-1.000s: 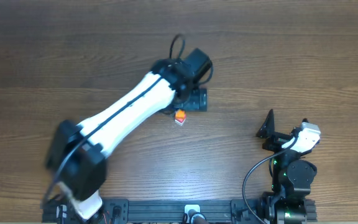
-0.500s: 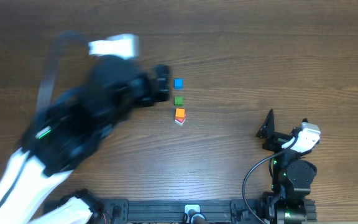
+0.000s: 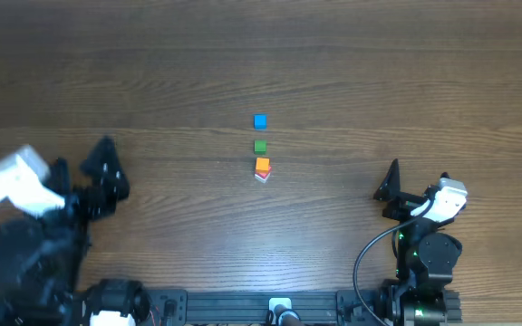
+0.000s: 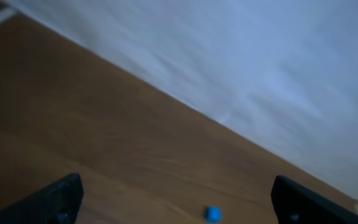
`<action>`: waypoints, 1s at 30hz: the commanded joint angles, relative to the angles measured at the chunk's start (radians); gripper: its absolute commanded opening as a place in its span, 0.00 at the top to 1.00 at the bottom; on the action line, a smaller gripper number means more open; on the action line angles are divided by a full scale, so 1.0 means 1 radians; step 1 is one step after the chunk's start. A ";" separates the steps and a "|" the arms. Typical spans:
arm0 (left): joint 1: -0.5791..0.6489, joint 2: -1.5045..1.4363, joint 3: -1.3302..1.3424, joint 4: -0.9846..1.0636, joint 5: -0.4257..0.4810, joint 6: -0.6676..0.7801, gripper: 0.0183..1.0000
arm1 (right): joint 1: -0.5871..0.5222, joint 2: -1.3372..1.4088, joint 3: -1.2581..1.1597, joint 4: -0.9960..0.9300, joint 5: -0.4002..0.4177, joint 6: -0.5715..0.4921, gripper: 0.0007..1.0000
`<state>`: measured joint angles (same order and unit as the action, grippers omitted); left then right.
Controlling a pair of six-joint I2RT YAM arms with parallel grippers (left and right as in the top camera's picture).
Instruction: Stack Cubes
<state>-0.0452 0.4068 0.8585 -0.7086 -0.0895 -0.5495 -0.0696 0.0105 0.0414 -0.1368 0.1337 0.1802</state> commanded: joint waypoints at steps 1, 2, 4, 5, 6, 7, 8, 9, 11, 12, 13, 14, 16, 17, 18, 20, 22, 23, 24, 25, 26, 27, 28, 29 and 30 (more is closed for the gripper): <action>0.067 -0.145 -0.202 0.071 0.079 0.068 0.00 | 0.003 -0.002 0.005 -0.021 0.017 -0.005 0.01; 0.076 -0.179 -0.254 0.109 0.108 0.094 0.00 | 0.003 -0.002 0.005 -0.021 0.017 -0.005 0.01; 0.084 -0.230 -0.342 0.180 0.147 0.126 0.00 | 0.003 -0.002 0.005 -0.020 0.017 -0.005 0.01; 0.085 -0.254 -0.389 0.220 0.160 0.132 0.00 | 0.003 -0.002 0.005 -0.021 0.017 -0.005 0.01; 0.085 -0.272 -0.425 0.249 0.161 0.132 0.00 | 0.003 -0.002 0.005 -0.020 0.017 -0.005 0.01; 0.085 -0.288 -0.459 0.273 0.161 0.131 0.00 | 0.003 -0.002 0.005 -0.021 0.017 -0.005 0.01; 0.085 -0.303 -0.493 0.293 0.166 0.131 0.00 | 0.003 -0.002 0.005 -0.021 0.017 -0.005 0.01; 0.085 -0.317 -0.523 0.309 0.168 0.132 0.00 | 0.003 -0.002 0.005 -0.020 0.017 -0.005 0.01; 0.085 -0.335 -0.566 0.327 0.169 0.132 0.00 | 0.003 -0.002 0.005 -0.020 0.017 -0.005 0.01; 0.085 -0.344 -0.587 0.335 0.180 0.150 0.00 | 0.003 -0.002 0.005 -0.021 0.017 -0.005 0.01; 0.085 -0.351 -0.603 0.346 0.199 0.177 0.00 | 0.003 -0.002 0.005 -0.021 0.017 -0.005 0.01; 0.085 -0.359 -0.621 0.359 0.220 0.209 0.00 | 0.003 -0.002 0.005 -0.020 0.017 -0.005 0.01; 0.085 -0.377 -0.653 0.388 0.261 0.275 0.00 | 0.003 -0.002 0.005 -0.021 0.017 -0.005 0.01; 0.085 -0.386 -0.667 0.400 0.274 0.306 0.00 | 0.003 -0.002 0.005 -0.021 0.017 -0.005 0.01; 0.085 -0.394 -0.679 0.407 0.282 0.327 0.00 | 0.003 -0.002 0.005 -0.021 0.017 -0.005 0.01; 0.085 -0.403 -0.693 0.407 0.283 0.344 0.00 | 0.003 -0.002 0.005 -0.021 0.017 -0.005 0.01; 0.085 -0.404 -0.701 0.405 0.284 0.372 0.00 | 0.003 -0.002 0.005 -0.021 0.017 -0.005 0.01; 0.085 -0.404 -0.705 0.406 0.289 0.387 0.00 | 0.003 -0.002 0.005 -0.021 0.017 -0.005 0.01; 0.085 -0.404 -0.709 0.406 0.293 0.396 0.00 | 0.003 -0.002 0.005 -0.021 0.017 -0.005 0.01; 0.085 -0.404 -0.712 0.406 0.296 0.416 0.00 | 0.003 -0.002 0.005 -0.020 0.017 -0.005 0.01; 0.085 -0.404 -0.717 0.407 0.303 0.429 0.00 | 0.003 -0.002 0.005 -0.021 0.017 -0.005 0.01; 0.085 -0.404 -0.722 0.408 0.303 0.440 0.00 | 0.003 -0.002 0.005 -0.021 0.017 -0.005 0.01; 0.085 -0.404 -0.729 0.412 0.302 0.443 0.00 | 0.003 -0.002 0.005 -0.021 0.017 -0.005 0.01; 0.085 -0.404 -0.738 0.419 0.303 0.458 0.00 | 0.003 -0.002 0.005 -0.021 0.017 -0.005 0.01; 0.085 -0.404 -0.748 0.429 0.304 0.470 0.00 | 0.003 -0.002 0.005 -0.021 0.017 -0.005 0.01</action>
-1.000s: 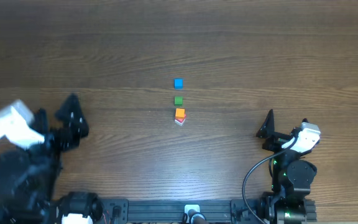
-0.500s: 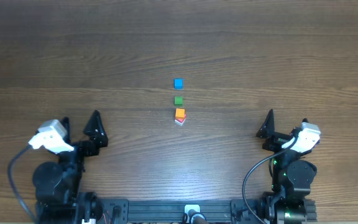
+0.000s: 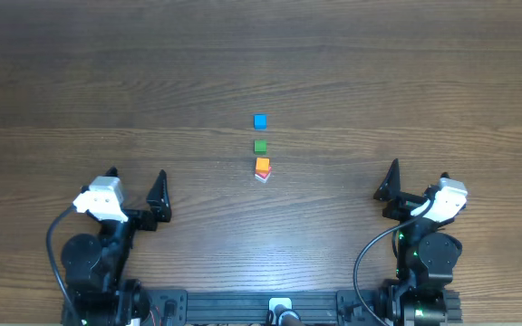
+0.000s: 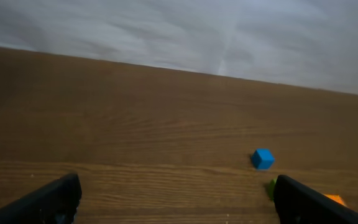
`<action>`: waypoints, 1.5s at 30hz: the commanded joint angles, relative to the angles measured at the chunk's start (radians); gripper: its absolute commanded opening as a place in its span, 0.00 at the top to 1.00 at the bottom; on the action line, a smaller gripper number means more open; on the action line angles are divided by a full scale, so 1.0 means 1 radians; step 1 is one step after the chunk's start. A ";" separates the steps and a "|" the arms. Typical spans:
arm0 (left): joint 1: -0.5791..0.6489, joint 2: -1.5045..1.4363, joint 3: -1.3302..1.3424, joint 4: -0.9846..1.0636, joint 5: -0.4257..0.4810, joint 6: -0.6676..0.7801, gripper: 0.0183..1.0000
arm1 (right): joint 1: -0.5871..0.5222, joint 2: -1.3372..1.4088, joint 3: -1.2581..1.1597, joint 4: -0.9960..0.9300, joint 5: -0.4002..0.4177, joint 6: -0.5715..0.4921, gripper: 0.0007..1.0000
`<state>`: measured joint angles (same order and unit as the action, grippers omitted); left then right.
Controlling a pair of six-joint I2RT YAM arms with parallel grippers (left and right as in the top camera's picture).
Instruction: Stack Cubes
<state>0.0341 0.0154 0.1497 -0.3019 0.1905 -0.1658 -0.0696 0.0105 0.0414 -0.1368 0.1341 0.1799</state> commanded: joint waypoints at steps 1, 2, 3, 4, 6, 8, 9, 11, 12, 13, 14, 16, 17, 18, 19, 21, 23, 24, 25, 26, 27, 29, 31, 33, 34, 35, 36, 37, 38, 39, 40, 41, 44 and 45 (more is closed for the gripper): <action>0.005 -0.012 -0.054 0.038 0.026 0.094 0.00 | 0.003 -0.002 0.005 -0.021 0.017 -0.005 0.01; 0.005 -0.012 -0.072 0.060 0.027 0.106 0.00 | 0.003 -0.002 0.005 -0.021 0.017 -0.005 0.01; 0.005 -0.012 -0.075 0.068 0.027 0.106 0.00 | 0.003 -0.002 0.005 -0.020 0.017 -0.005 0.01; 0.005 -0.012 -0.075 0.075 0.027 0.107 0.00 | 0.003 -0.002 0.005 -0.021 0.016 -0.005 0.01; 0.001 -0.012 -0.077 0.091 0.026 0.112 0.00 | 0.003 -0.002 0.005 -0.021 0.017 -0.005 0.01; 0.000 -0.012 -0.087 0.113 0.026 0.114 0.00 | 0.003 -0.002 0.005 -0.020 0.016 -0.005 0.01; -0.005 -0.012 -0.092 0.119 0.025 0.114 0.00 | 0.003 -0.002 0.005 -0.021 0.016 -0.005 0.01; -0.023 -0.012 -0.097 0.137 0.018 0.114 0.00 | 0.003 -0.002 0.005 -0.021 0.017 -0.005 0.01; -0.031 -0.012 -0.100 0.145 0.018 0.114 0.00 | 0.003 -0.002 0.005 -0.021 0.016 -0.005 0.01; -0.039 -0.012 -0.104 0.154 0.014 0.114 0.00 | 0.003 -0.002 0.005 -0.020 0.016 -0.005 0.01; -0.044 -0.012 -0.108 0.165 0.011 0.114 0.00 | 0.003 -0.002 0.005 -0.020 0.017 -0.005 0.01; -0.051 -0.012 -0.120 0.194 0.010 0.114 0.00 | 0.003 -0.002 0.005 -0.021 0.016 -0.005 0.01; -0.052 -0.012 -0.127 0.209 0.010 0.114 0.00 | 0.003 -0.002 0.005 -0.021 0.017 -0.005 0.01; -0.052 -0.012 -0.134 0.225 0.010 0.114 0.00 | 0.003 -0.002 0.005 -0.021 0.016 -0.005 0.01; -0.052 -0.012 -0.140 0.237 0.010 0.114 0.00 | 0.003 -0.002 0.005 -0.021 0.017 -0.005 0.01; -0.052 -0.012 -0.143 0.245 0.011 0.113 0.00 | 0.003 -0.002 0.005 -0.021 0.017 -0.005 0.01; -0.052 -0.012 -0.143 0.245 0.011 0.113 0.00 | 0.003 -0.002 0.005 -0.021 0.016 -0.005 0.01; -0.052 -0.012 -0.143 0.245 0.011 0.113 0.00 | 0.003 -0.002 0.005 -0.021 0.016 -0.005 0.01; -0.052 -0.012 -0.143 0.245 0.011 0.113 0.00 | 0.003 -0.002 0.005 -0.021 0.016 -0.005 0.01; -0.052 -0.012 -0.143 0.245 0.010 0.113 0.00 | 0.003 -0.002 0.005 -0.020 0.017 -0.005 0.01; -0.052 -0.012 -0.143 0.245 0.010 0.113 0.00 | 0.003 -0.002 0.005 -0.021 0.016 -0.005 0.01; -0.052 -0.012 -0.143 0.245 0.011 0.113 0.00 | 0.003 -0.002 0.005 -0.021 0.016 -0.005 0.01; -0.052 -0.012 -0.143 0.245 0.010 0.113 0.00 | 0.003 -0.002 0.005 -0.021 0.016 -0.005 0.01; -0.052 -0.012 -0.143 0.245 0.010 0.113 0.00 | 0.003 -0.002 0.005 -0.021 0.016 -0.005 0.01; -0.052 -0.012 -0.143 0.245 0.010 0.113 0.00 | 0.003 -0.002 0.005 -0.021 0.017 -0.005 0.01; -0.052 -0.012 -0.143 0.245 0.010 0.113 0.00 | 0.003 -0.002 0.005 -0.021 0.016 -0.005 0.01; -0.052 -0.012 -0.143 0.245 0.011 0.113 0.00 | 0.003 -0.002 0.005 -0.021 0.016 -0.005 0.01; -0.052 -0.012 -0.143 0.245 0.010 0.113 0.00 | 0.003 -0.002 0.005 -0.021 0.016 -0.005 0.01; -0.052 -0.012 -0.143 0.245 0.010 0.113 0.00 | 0.003 -0.002 0.005 -0.021 0.016 -0.005 0.01; -0.052 -0.012 -0.143 0.245 0.010 0.113 0.00 | 0.003 -0.002 0.005 -0.021 0.016 -0.005 0.01; -0.052 -0.012 -0.143 0.245 0.010 0.113 0.00 | 0.003 -0.002 0.005 -0.021 0.017 -0.005 0.01; -0.052 -0.012 -0.143 0.245 0.010 0.113 0.00 | 0.003 -0.002 0.005 -0.021 0.017 -0.005 0.01; -0.052 -0.012 -0.143 0.245 0.010 0.113 0.00 | 0.003 -0.002 0.005 -0.021 0.017 -0.005 0.01; -0.052 -0.012 -0.143 0.244 0.010 0.113 0.00 | 0.003 -0.002 0.005 -0.020 0.016 -0.005 0.01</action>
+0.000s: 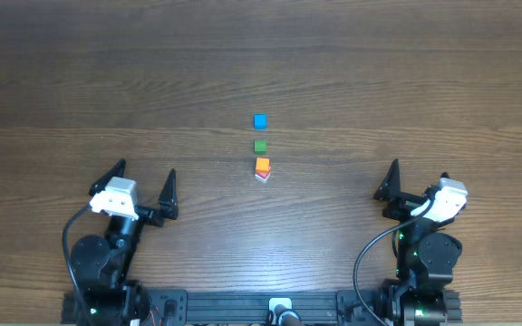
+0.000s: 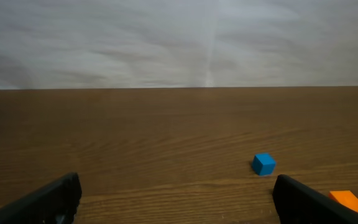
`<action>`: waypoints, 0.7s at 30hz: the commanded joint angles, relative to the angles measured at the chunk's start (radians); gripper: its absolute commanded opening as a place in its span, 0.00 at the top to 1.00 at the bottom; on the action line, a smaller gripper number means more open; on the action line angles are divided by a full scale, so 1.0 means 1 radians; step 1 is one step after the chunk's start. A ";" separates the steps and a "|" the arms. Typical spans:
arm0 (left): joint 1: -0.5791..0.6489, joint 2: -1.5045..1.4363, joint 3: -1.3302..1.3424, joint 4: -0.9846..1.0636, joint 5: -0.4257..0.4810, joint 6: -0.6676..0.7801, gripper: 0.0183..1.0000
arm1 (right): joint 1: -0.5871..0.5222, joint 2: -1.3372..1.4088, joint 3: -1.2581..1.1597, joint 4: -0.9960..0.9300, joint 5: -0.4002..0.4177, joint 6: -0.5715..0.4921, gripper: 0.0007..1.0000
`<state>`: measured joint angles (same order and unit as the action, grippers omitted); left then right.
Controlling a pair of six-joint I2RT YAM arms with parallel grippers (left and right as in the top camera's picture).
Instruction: Stack Cubes
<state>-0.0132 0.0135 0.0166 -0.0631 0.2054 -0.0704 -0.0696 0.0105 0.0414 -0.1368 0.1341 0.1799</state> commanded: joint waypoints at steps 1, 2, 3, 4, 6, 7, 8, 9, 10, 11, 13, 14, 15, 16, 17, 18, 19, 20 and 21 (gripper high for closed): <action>-0.005 -0.010 -0.010 0.006 -0.005 0.018 0.00 | 0.003 -0.002 0.005 -0.020 0.016 -0.005 0.01; -0.005 -0.010 -0.010 0.006 -0.005 0.018 0.00 | 0.003 -0.002 0.005 -0.021 0.016 -0.005 0.01; -0.005 -0.010 -0.010 0.006 -0.005 0.018 0.00 | 0.003 -0.002 0.005 -0.021 0.016 -0.005 0.01; -0.005 -0.010 -0.010 0.005 -0.005 0.018 0.00 | 0.003 -0.002 0.005 -0.021 0.017 -0.005 0.01; -0.005 -0.010 -0.010 0.005 -0.005 0.018 0.00 | 0.003 -0.002 0.005 -0.020 0.016 -0.004 0.01; -0.005 -0.010 -0.010 0.005 -0.005 0.018 0.00 | 0.003 -0.002 0.005 -0.019 0.013 0.000 0.01; -0.005 -0.010 -0.010 0.005 -0.005 0.018 0.00 | 0.003 -0.002 0.005 -0.020 0.007 0.000 0.01; -0.005 -0.010 -0.010 0.005 -0.005 0.018 0.00 | 0.003 -0.002 0.005 -0.021 -0.014 0.004 0.01; -0.005 -0.010 -0.010 0.005 -0.005 0.018 0.00 | 0.003 -0.002 0.005 -0.022 -0.041 0.007 0.01; -0.005 -0.010 -0.010 0.005 -0.005 0.018 0.00 | 0.003 -0.002 0.005 -0.025 -0.066 0.006 0.01; -0.005 -0.010 -0.010 0.005 -0.005 0.018 0.00 | 0.003 -0.002 0.005 -0.028 -0.106 0.006 0.01; -0.005 -0.010 -0.010 0.005 -0.005 0.018 0.00 | 0.003 -0.002 0.005 -0.028 -0.108 0.006 0.01; -0.005 -0.010 -0.010 0.005 -0.005 0.018 0.00 | 0.003 -0.002 0.005 -0.024 -0.098 0.006 0.01; -0.005 -0.010 -0.010 0.005 -0.005 0.018 0.00 | 0.003 -0.002 0.005 -0.013 -0.075 0.013 0.01; -0.005 -0.010 -0.010 0.005 -0.005 0.018 0.00 | 0.003 -0.002 0.005 0.011 -0.073 0.049 0.01; -0.005 -0.010 -0.010 0.005 -0.005 0.018 0.00 | 0.003 -0.002 0.005 0.032 -0.075 0.088 0.01; -0.005 -0.010 -0.010 0.005 -0.004 0.018 0.00 | 0.003 -0.002 0.005 0.055 -0.096 0.128 0.01; -0.005 -0.010 -0.010 0.005 -0.005 0.018 0.00 | 0.003 -0.002 0.006 0.069 -0.136 0.137 0.01; -0.005 -0.010 -0.010 0.005 -0.005 0.018 0.00 | 0.003 -0.002 0.008 0.082 -0.198 0.124 0.01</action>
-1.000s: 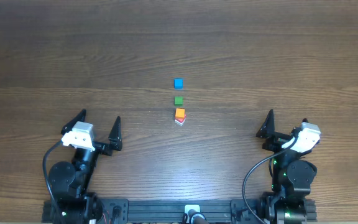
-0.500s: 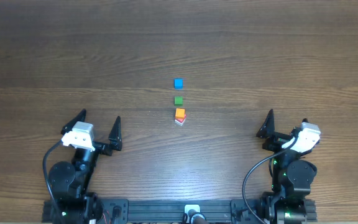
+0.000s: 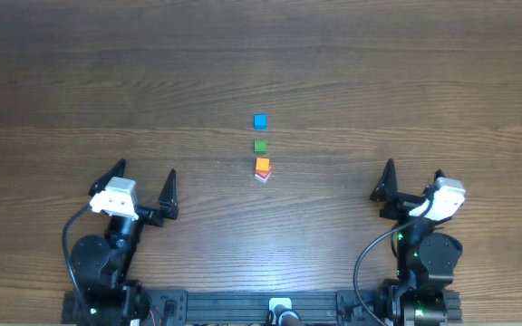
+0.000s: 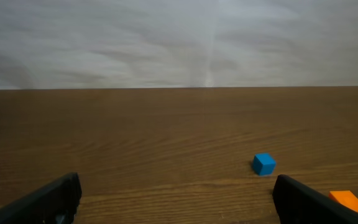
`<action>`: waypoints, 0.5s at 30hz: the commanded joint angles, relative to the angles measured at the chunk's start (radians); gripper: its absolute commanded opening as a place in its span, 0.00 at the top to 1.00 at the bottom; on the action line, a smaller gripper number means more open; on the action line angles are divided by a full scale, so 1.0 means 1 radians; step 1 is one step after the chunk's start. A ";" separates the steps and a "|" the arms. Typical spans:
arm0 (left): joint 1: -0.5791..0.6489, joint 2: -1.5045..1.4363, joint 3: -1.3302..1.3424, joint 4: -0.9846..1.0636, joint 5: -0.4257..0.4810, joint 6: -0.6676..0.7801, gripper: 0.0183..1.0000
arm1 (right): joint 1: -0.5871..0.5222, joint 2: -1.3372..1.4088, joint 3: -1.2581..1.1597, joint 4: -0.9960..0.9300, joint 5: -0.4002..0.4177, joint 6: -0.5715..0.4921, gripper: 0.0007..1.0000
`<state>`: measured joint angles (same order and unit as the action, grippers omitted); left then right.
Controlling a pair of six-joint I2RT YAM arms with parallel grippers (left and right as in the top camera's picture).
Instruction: Stack Cubes
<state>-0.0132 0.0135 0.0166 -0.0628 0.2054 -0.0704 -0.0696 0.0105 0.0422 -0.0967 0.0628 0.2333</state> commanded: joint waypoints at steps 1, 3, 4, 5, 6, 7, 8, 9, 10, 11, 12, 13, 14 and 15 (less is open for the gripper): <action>-0.005 -0.010 -0.010 0.005 -0.005 0.018 0.00 | 0.003 -0.002 0.012 0.046 -0.174 0.062 0.01; -0.005 -0.010 -0.010 0.005 -0.005 0.018 0.00 | 0.003 -0.001 0.030 0.036 -0.221 0.062 0.01; -0.005 -0.010 -0.010 0.005 -0.005 0.018 0.00 | 0.004 0.000 0.043 0.026 -0.227 0.062 0.01; -0.005 -0.010 -0.010 0.005 -0.005 0.018 0.00 | 0.006 0.003 0.065 0.006 -0.227 0.061 0.01; -0.005 -0.010 -0.010 0.005 -0.005 0.018 0.00 | 0.006 0.006 0.090 -0.018 -0.227 0.054 0.01; -0.005 -0.010 -0.010 0.005 -0.005 0.018 0.00 | 0.006 0.012 0.124 -0.049 -0.227 0.038 0.01; -0.005 -0.010 -0.010 0.005 -0.005 0.018 0.00 | 0.006 0.022 0.164 -0.084 -0.227 0.024 0.01; -0.005 -0.010 -0.010 0.005 -0.005 0.018 0.00 | 0.006 0.034 0.202 -0.113 -0.227 0.014 0.01; -0.005 -0.010 -0.010 0.005 -0.004 0.018 0.00 | 0.006 0.052 0.250 -0.145 -0.227 -0.001 0.01; -0.005 -0.010 -0.010 0.005 -0.005 0.018 0.00 | 0.006 0.076 0.300 -0.176 -0.228 -0.013 0.01; -0.005 -0.010 -0.010 0.005 -0.005 0.018 0.00 | 0.006 0.101 0.344 -0.201 -0.229 -0.023 0.01; -0.005 -0.010 -0.010 0.005 -0.005 0.018 0.00 | 0.006 0.130 0.391 -0.225 -0.238 -0.034 0.01; -0.005 -0.010 -0.010 0.005 -0.005 0.018 0.00 | 0.006 0.168 0.446 -0.253 -0.254 -0.048 0.01; -0.005 -0.010 -0.010 0.005 -0.005 0.018 0.00 | 0.006 0.209 0.501 -0.281 -0.272 -0.056 0.01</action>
<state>-0.0132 0.0135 0.0166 -0.0628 0.2054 -0.0704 -0.0692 0.1444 0.4240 -0.3508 -0.1570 0.2272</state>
